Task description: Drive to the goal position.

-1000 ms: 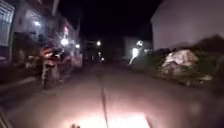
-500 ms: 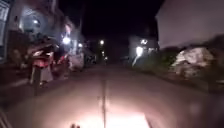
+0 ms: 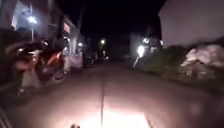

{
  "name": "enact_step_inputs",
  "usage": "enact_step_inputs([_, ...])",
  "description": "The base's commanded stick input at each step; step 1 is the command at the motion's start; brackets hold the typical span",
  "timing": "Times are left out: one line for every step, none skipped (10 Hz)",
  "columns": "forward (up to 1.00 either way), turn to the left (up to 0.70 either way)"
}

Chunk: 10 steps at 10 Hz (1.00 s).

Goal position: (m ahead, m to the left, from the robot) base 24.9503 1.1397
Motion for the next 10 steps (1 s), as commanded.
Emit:
enact_step_inputs([1.0,0.0])
enact_step_inputs([1.0,0.0])
enact_step_inputs([1.0,0.0])
enact_step_inputs([1.0,0.0])
enact_step_inputs([1.0,0.27])
enact_step_inputs([1.0,0.25])
enact_step_inputs([1.0,0.04])
enact_step_inputs([1.0,0.0])
enact_step_inputs([1.0,0.0])
enact_step_inputs([1.0,0.0])
